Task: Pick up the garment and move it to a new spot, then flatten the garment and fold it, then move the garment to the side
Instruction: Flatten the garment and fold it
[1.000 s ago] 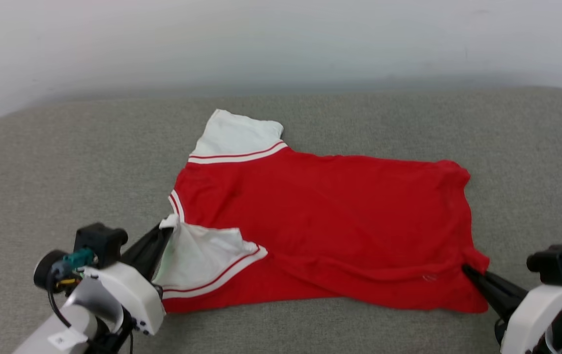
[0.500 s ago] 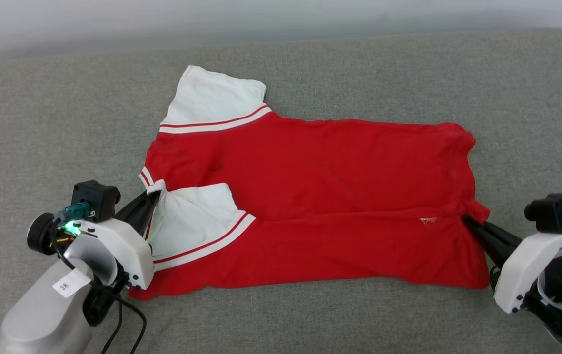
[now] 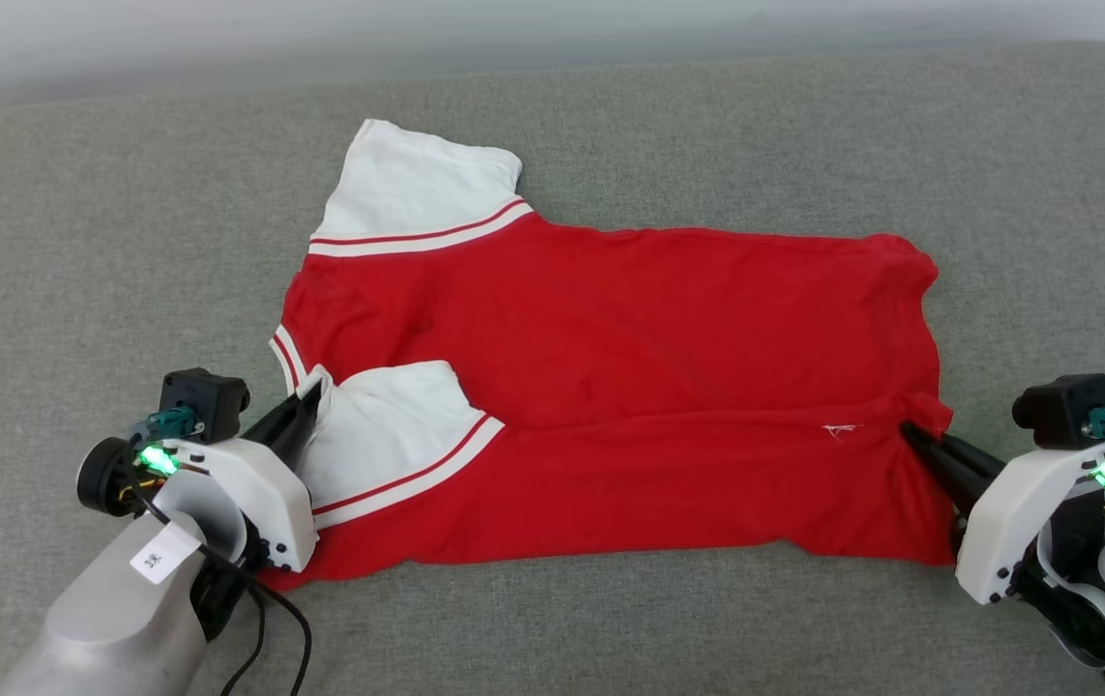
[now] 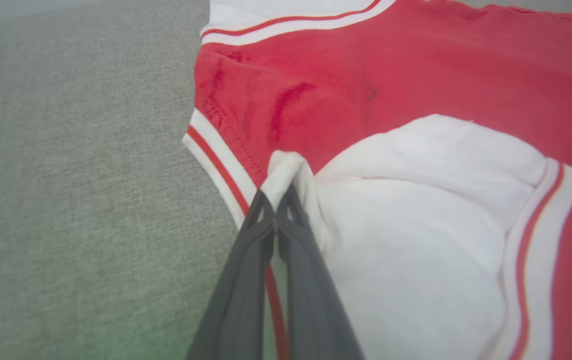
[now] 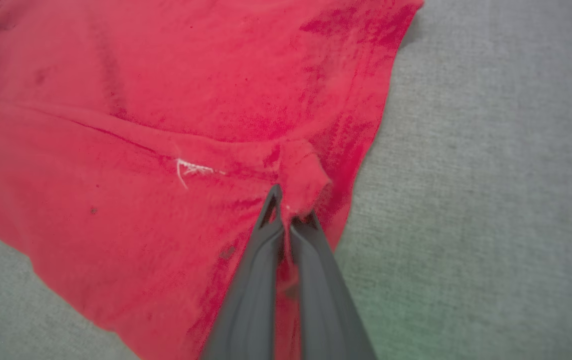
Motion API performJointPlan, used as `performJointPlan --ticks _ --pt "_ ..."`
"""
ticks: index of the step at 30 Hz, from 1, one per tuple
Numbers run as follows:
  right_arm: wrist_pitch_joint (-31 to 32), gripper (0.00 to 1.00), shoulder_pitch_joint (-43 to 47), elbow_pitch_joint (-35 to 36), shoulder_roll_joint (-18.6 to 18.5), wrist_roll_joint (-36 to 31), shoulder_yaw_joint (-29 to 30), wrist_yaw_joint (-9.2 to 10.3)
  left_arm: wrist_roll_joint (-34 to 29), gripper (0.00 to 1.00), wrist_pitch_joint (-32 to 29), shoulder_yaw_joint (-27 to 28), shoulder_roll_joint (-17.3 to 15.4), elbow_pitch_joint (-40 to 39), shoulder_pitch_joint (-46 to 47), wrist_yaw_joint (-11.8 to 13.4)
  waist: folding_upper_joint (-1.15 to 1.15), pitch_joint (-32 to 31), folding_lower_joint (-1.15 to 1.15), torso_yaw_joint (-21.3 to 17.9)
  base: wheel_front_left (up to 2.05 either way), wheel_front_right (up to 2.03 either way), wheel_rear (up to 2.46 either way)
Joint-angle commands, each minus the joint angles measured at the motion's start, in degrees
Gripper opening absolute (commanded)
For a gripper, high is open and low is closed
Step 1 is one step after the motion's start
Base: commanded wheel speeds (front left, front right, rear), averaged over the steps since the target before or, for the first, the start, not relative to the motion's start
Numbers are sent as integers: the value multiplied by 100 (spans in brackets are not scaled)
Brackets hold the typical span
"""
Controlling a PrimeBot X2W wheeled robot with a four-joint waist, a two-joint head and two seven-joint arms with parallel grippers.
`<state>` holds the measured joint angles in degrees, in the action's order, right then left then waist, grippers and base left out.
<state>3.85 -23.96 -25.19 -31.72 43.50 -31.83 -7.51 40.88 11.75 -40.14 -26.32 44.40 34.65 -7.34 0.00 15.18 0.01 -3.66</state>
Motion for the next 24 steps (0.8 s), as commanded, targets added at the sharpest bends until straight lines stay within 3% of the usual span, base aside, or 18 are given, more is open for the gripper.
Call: performJointPlan --ticks 1,2,3,13,18,24 --pt "-74 49 -97 -18 22 29 19 5 17 42 26 -26 20 81 56 -2 0 -44 -1 11 0 0 0" --pt "-124 100 -88 -30 25 30 45 6 23 84 47 -58 21 119 85 -2 0 -82 -1 23 0 0 0" --pt "-169 100 -69 -33 30 34 71 6 31 100 81 -76 19 136 114 -2 0 -121 -1 38 0 0 0" --pt "-369 100 325 398 -114 -163 186 5 140 100 -158 -365 -255 -250 408 -7 0 -591 -1 278 0 0 0" --pt "-255 100 377 681 -122 -304 290 5 475 100 -1057 -496 -506 -712 560 -8 0 -696 -1 334 0 0 0" --pt "-45 100 382 905 -93 -440 404 5 1139 100 -2709 -722 -835 -1270 719 -8 0 -744 -1 361 0 0 0"
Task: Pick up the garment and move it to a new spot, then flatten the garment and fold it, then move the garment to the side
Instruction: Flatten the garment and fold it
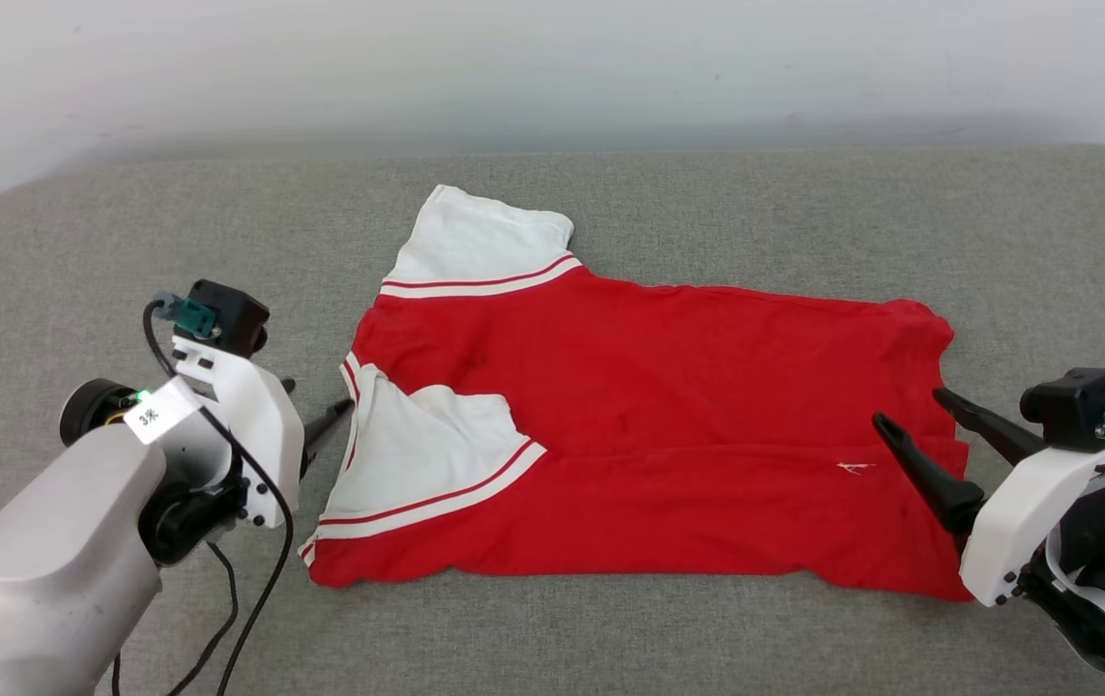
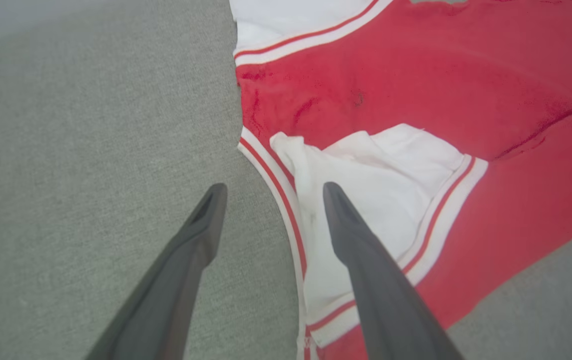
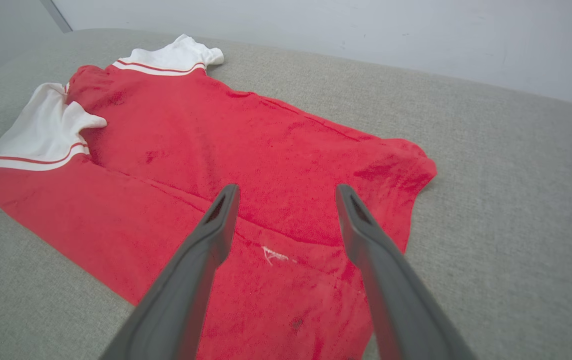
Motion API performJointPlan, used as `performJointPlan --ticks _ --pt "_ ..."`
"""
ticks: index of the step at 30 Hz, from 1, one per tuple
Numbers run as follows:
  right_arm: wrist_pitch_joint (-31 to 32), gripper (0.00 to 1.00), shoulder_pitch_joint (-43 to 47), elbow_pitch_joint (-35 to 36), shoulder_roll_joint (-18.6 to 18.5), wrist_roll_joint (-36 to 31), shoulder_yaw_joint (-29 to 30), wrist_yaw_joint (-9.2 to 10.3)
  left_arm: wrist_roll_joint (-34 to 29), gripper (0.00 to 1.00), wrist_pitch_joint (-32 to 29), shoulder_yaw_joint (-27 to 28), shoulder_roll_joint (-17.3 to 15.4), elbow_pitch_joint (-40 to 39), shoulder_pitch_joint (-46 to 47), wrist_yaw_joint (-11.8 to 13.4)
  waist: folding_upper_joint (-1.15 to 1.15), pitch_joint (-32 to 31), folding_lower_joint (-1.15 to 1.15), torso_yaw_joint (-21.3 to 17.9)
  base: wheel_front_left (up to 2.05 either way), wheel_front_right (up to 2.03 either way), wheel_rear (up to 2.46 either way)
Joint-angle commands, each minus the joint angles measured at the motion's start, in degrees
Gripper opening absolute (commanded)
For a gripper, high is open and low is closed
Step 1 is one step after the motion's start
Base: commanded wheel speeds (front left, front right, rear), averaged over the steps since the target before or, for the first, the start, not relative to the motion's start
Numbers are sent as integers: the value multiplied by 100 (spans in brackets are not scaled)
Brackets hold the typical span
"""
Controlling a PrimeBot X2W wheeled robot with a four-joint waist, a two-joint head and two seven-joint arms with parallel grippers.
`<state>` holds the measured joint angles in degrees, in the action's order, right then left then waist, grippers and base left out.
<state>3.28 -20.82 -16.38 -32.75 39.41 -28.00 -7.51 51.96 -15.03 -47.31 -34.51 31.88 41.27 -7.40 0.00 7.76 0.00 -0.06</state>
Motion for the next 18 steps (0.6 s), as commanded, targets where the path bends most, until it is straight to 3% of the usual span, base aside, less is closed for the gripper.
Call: performJointPlan --ticks 1,9,18 --pt "33 100 74 49 17 -42 39 5 169 100 -321 -44 -62 -93 65 -3 0 -3 0 0 0 0 0" --pt "170 100 135 172 120 -124 102 5 632 100 -2031 -551 -466 -578 75 -3 0 11 0 -94 0 0 0" --pt "217 100 104 176 218 -136 65 5 752 100 -2479 -914 -598 -678 -288 -3 0 122 0 -234 0 0 0"
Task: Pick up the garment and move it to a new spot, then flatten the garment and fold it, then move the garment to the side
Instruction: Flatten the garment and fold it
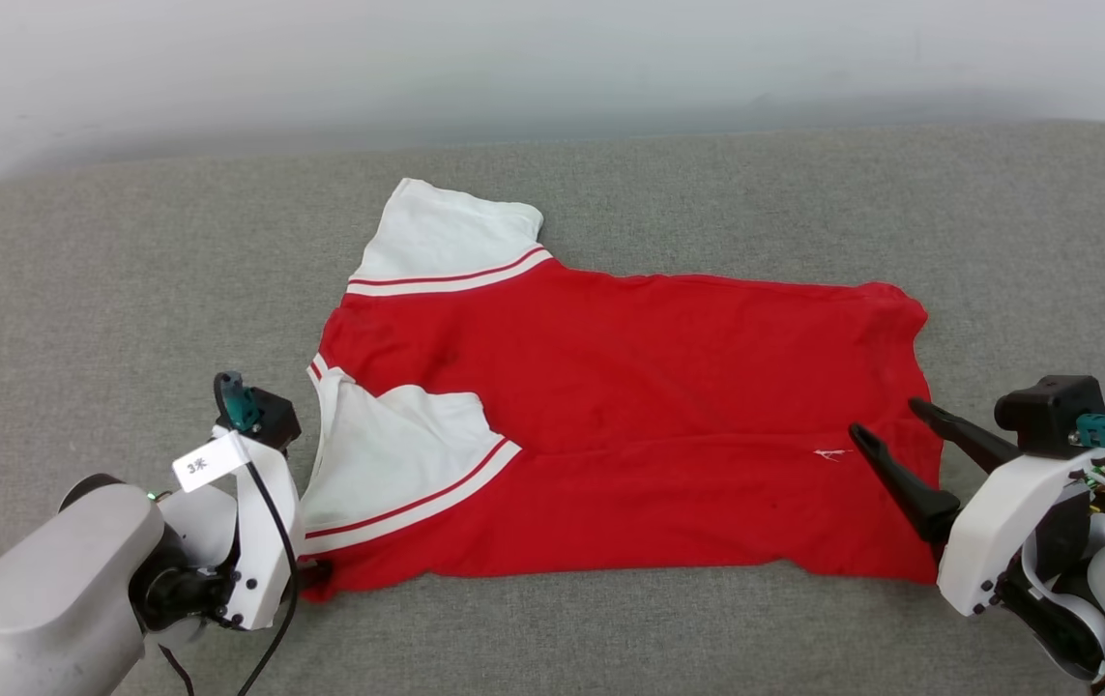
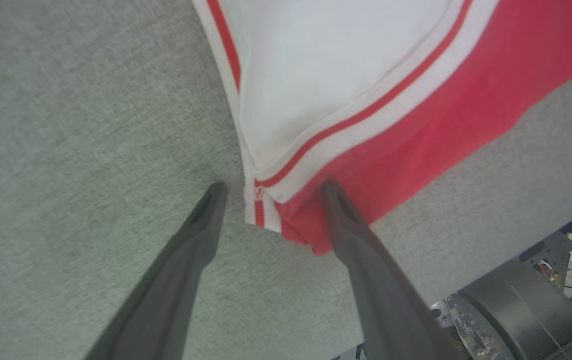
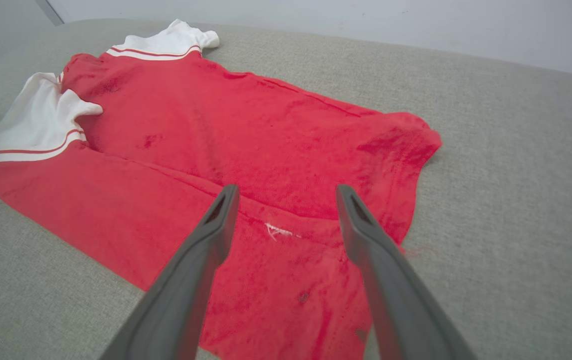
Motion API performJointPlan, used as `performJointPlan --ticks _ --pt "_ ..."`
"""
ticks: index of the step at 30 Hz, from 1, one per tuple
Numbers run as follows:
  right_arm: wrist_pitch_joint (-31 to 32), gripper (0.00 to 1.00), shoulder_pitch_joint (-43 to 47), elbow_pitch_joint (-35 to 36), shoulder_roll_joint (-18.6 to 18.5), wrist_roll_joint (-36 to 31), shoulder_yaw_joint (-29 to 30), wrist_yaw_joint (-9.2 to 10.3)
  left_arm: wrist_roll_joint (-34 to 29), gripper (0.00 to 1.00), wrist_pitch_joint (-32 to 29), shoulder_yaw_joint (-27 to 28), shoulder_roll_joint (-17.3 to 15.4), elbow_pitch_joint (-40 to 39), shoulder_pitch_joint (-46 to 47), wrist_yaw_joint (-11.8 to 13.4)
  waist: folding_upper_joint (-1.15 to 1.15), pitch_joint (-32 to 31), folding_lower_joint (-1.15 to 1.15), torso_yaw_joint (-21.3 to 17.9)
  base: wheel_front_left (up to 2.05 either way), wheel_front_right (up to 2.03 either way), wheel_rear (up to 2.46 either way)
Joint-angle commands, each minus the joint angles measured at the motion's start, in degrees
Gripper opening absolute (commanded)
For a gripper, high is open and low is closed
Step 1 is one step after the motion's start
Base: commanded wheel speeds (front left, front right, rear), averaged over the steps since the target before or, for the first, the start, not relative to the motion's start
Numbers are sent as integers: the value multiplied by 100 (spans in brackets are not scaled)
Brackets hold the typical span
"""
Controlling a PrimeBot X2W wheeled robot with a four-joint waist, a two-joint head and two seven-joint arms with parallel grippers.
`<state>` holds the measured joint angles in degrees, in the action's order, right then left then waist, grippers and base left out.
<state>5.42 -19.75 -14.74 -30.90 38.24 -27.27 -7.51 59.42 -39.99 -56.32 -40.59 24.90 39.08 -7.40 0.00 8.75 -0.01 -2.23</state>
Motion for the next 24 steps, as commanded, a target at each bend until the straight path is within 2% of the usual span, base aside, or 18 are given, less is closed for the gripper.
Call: performJointPlan --ticks 1,5,6,7,8,15,20,24 --pt "-3 100 -20 -3 51 -20 -11 5 8 100 21 -44 32 56 -134 -3 0 42 1 -27 0 0 0" --pt "-17 100 -76 -28 81 -14 -50 5 97 100 246 -18 210 281 -313 38 0 106 1 -55 0 0 0" --pt "-21 100 -86 -36 72 -9 -51 5 99 93 293 -24 234 328 -343 35 0 114 1 -57 0 0 0" --pt "-25 100 -98 -43 61 -2 -53 5 75 40 360 -37 250 372 -364 31 0 120 1 -59 0 0 0" --pt "-32 100 -109 -43 45 7 -50 5 50 0 407 -54 258 401 -382 27 0 119 1 -60 0 0 0" --pt "30 100 -175 119 -201 -11 43 5 62 0 891 -37 189 321 -450 8 0 -33 1 -26 0 0 0" --pt "327 100 -276 471 -669 -72 206 5 5 0 1280 20 -54 -64 -466 0 0 -147 1 35 0 0 0" --pt "882 100 -251 748 -1082 12 311 5 -19 0 1463 55 -228 -403 -503 1 0 -165 1 89 0 0 0"
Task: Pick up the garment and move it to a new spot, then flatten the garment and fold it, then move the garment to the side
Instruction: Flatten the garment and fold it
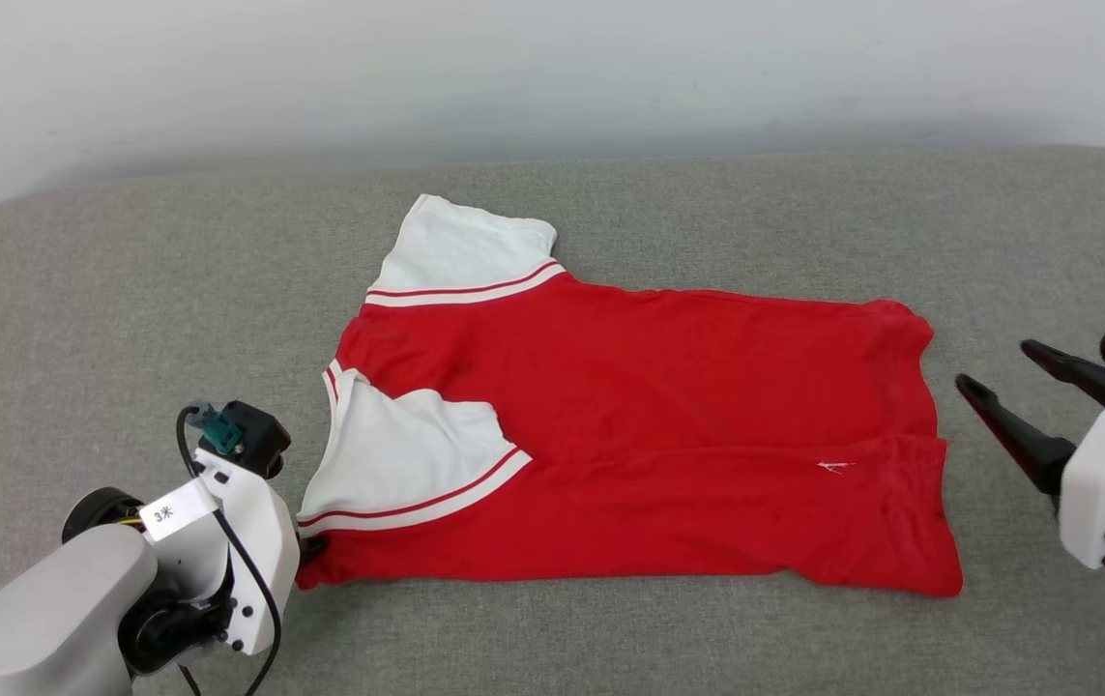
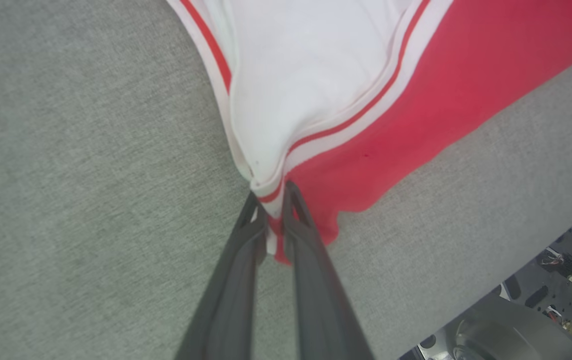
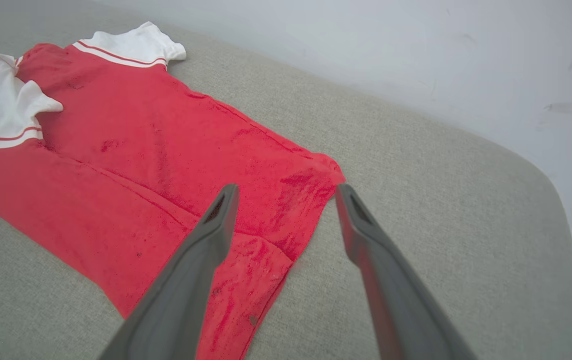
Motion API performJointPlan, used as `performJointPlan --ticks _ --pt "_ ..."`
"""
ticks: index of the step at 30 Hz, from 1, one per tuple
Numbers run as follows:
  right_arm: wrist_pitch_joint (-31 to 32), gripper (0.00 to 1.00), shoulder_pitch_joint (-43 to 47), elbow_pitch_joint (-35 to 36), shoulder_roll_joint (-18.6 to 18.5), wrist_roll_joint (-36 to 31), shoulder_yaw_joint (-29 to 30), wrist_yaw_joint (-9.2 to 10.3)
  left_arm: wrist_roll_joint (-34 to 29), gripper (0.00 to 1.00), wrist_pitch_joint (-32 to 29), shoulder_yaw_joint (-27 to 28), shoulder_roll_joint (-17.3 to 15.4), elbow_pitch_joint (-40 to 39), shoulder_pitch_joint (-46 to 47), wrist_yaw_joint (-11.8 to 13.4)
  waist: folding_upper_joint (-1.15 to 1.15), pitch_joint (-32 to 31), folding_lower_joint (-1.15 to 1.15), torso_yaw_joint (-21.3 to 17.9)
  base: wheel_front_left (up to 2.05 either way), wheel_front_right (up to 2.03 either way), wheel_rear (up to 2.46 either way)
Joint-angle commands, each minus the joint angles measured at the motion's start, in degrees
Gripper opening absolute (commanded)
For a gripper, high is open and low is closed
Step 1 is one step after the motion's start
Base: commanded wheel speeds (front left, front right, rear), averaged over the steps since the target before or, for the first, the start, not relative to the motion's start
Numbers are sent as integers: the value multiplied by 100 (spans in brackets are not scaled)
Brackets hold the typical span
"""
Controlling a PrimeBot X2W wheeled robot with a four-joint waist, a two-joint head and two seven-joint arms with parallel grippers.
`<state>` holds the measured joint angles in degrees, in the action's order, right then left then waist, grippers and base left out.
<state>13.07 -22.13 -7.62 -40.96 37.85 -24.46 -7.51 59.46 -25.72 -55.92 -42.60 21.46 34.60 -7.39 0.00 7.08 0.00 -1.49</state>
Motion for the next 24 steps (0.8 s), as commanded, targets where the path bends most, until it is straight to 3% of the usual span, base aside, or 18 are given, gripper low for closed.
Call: performJointPlan --ticks 1,7,11,24 --pt "327 100 8 87 -164 93 43 5 -30 0 71 15 -66 -147 -68 0 0 5 0 29 0 0 0" --pt "1562 100 240 187 -384 525 47 6 -143 0 172 23 -164 -574 -87 90 0 88 0 89 0 0 0" --pt "1975 100 389 37 -174 654 56 5 -158 0 228 69 -165 -761 -44 192 0 189 0 123 0 0 0" --pt "1884 100 430 -1276 779 471 -388 4 -318 0 321 32 -83 -886 71 319 0 490 0 290 0 0 0"
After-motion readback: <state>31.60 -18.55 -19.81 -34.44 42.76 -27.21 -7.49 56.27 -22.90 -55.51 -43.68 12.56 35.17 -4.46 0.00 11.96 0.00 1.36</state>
